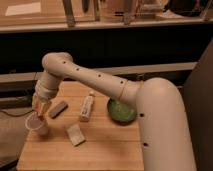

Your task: Place the pepper in the ceramic cup

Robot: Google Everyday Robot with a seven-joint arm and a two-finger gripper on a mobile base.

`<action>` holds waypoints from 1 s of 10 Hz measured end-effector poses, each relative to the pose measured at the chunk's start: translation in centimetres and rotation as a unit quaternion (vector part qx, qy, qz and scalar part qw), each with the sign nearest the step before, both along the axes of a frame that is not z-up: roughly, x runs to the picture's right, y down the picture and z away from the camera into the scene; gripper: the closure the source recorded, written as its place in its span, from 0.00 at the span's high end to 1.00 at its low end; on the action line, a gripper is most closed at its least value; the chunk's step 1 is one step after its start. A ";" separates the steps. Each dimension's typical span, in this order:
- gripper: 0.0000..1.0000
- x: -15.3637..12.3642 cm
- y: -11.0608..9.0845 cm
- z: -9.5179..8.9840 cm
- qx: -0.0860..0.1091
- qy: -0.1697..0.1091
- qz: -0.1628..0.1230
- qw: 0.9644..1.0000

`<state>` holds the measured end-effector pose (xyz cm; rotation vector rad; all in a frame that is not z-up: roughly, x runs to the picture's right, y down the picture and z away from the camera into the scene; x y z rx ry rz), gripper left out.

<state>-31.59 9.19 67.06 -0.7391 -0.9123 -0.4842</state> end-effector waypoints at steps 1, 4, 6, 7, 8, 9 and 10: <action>0.00 -0.1 0.0 0.1 -0.002 0.001 -0.003 1.000; 0.10 -1.0 0.4 0.5 -0.016 -0.010 -0.031 0.999; 0.31 -1.7 0.8 0.7 -0.029 -0.022 -0.054 0.998; 0.41 -2.0 0.8 0.8 -0.036 -0.026 -0.064 0.997; 0.52 -2.4 1.0 0.8 -0.041 -0.029 -0.073 0.996; 0.61 -2.3 1.0 0.8 -0.042 -0.030 -0.073 0.996; 0.72 -2.2 1.0 0.9 -0.042 -0.030 -0.072 0.996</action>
